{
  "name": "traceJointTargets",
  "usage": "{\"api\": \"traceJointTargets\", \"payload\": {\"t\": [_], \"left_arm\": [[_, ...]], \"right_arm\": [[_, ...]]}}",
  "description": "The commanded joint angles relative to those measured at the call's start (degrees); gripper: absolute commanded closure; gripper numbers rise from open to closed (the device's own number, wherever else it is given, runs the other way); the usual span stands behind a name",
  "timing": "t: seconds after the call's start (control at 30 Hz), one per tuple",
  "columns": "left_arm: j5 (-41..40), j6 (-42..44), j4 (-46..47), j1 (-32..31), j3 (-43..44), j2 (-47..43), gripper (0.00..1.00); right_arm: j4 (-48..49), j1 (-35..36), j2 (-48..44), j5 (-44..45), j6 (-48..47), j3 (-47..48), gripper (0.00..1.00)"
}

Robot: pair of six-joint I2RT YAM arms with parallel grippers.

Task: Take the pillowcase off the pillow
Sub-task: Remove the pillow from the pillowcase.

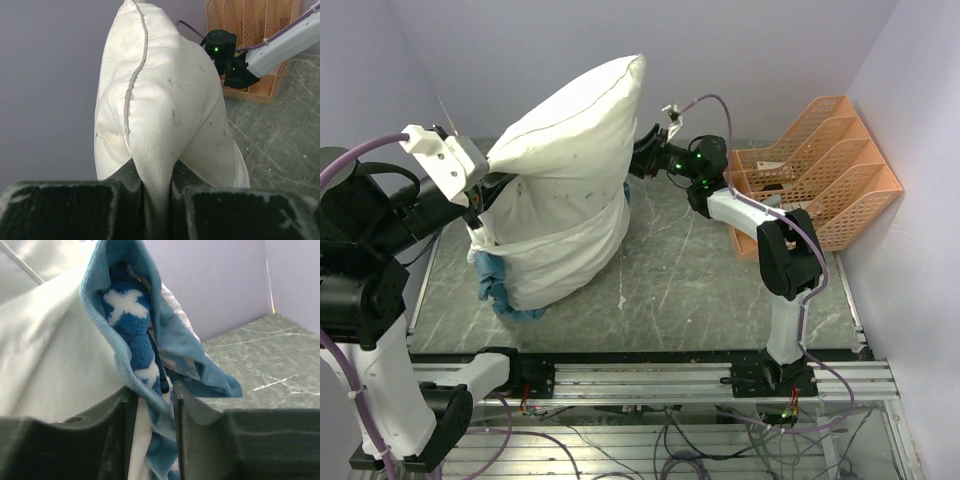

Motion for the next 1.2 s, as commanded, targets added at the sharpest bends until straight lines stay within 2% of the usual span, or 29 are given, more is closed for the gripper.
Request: {"api": "traceJointTargets", "payload": {"t": [0.0,0.03,0.07,0.27,0.43,0.77,0.9,0.97,1.03,1.07,1.13,1.17], "left_arm": [[-1.1,2.6,1.8,0.4,3.5,-0.7,0.93],[-1.5,2.9,1.9,0.4,3.7,-0.7,0.93],[-2.0,3.2,2.1,0.4,3.7,-0.9,0.93],[-7.1,4.2,6.7,0.4,2.2,-2.0,0.93],[-12.9,3.2,15.0,0.3,-1.1,-4.2,0.93],[-20.2,1.0,23.5,0.3,-2.0,-5.1,0.93],[-22.1,-0.9,27.5,0.4,-2.7,-5.5,0.93],[-22.7,-1.7,29.3,0.3,-3.3,-5.6,0.93],[-21.6,-1.7,28.7,0.3,-3.6,-5.4,0.93],[-20.5,-2.1,27.5,0.4,-3.6,-5.2,0.93],[-17.1,-3.4,24.5,0.4,-4.0,-4.4,0.93],[-14.7,-4.1,22.8,0.4,-4.4,-4.0,0.93]], "right_arm": [[-2.7,0.8,0.5,1.9,-2.4,-1.9,0.81],[-2.8,0.4,0.1,3.2,-2.4,-3.4,0.97],[-3.4,0.0,-0.3,5.0,-2.5,-5.1,1.00],[-9.8,-1.6,-0.8,15.9,-7.0,-14.3,1.00],[-15.3,-1.1,4.1,27.6,-7.7,-19.6,1.00],[-22.9,9.3,11.3,43.4,-16.5,-25.0,1.00],[-24.4,9.7,8.8,48.9,-15.2,-28.4,1.00],[-24.7,8.6,2.3,51.2,-15.9,-30.1,1.00],[-23.8,8.1,-7.3,51.5,-18.9,-31.5,0.93],[-23.9,8.1,-12.3,50.9,-21.5,-31.1,0.84],[-27.0,8.1,-20.7,48.3,-26.8,-27.1,0.50],[-30.5,8.3,-24.0,46.6,-29.7,-23.1,0.41]]}}
